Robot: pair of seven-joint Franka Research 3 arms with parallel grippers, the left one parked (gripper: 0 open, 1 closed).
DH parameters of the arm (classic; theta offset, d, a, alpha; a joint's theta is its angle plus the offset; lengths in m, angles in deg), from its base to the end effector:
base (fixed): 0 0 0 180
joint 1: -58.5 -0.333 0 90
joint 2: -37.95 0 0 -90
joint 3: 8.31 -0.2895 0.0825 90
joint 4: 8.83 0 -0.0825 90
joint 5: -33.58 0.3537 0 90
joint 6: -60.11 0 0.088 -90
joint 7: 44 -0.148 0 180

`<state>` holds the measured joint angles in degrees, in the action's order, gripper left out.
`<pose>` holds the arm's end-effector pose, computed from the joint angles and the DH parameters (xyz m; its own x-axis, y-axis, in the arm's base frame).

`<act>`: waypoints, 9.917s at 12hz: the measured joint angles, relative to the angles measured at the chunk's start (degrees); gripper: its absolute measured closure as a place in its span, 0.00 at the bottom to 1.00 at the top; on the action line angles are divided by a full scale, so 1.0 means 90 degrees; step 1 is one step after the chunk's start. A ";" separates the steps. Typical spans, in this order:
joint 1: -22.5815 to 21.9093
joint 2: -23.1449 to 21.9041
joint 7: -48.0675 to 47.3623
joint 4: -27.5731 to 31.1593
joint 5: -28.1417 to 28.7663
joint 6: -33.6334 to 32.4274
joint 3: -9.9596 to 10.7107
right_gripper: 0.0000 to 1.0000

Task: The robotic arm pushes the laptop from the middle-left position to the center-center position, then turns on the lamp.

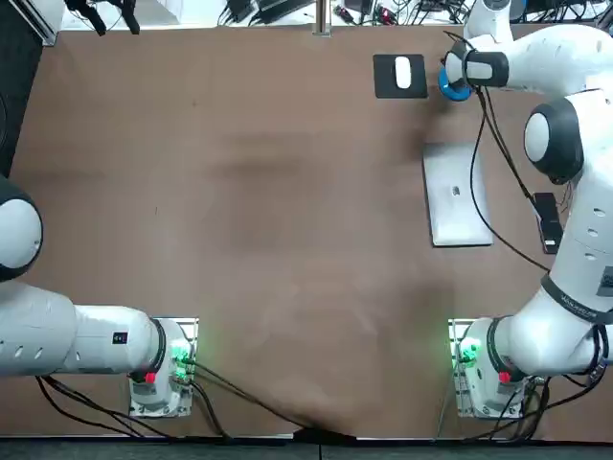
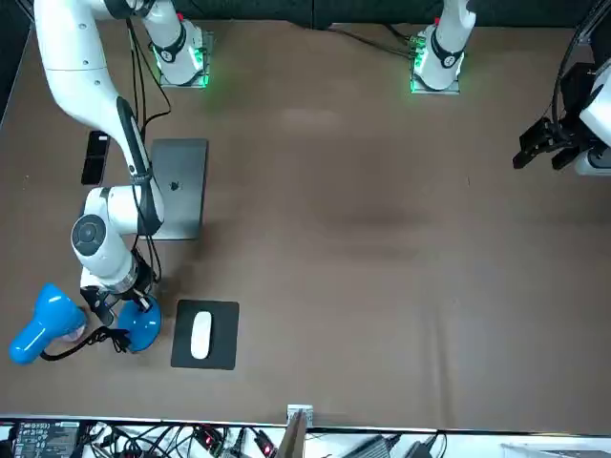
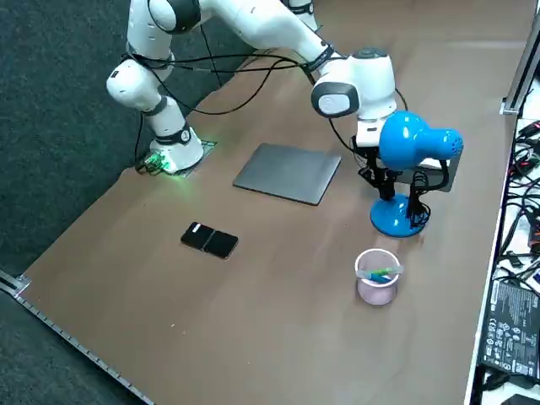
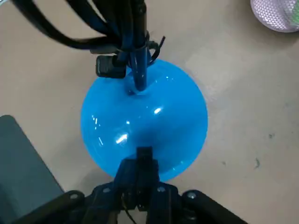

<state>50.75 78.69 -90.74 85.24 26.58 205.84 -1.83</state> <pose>0.6753 0.0209 0.1818 0.7625 -0.6009 0.2397 -0.6146 -0.7885 -0.0219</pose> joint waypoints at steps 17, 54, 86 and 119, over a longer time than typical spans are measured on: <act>-0.0188 0.0048 0.0015 -0.0002 -0.0157 0.0334 -0.0036 0.98; -0.0934 0.0198 0.0039 -0.0002 -0.0649 0.0578 0.0908 0.98; -0.1207 0.0199 -0.0094 -0.0077 -0.0648 0.0474 0.0968 0.98; -0.1164 0.0265 -0.0132 -0.0097 -0.0648 0.0475 0.0973 0.98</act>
<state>40.27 81.07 -91.93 84.37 20.75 210.12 6.93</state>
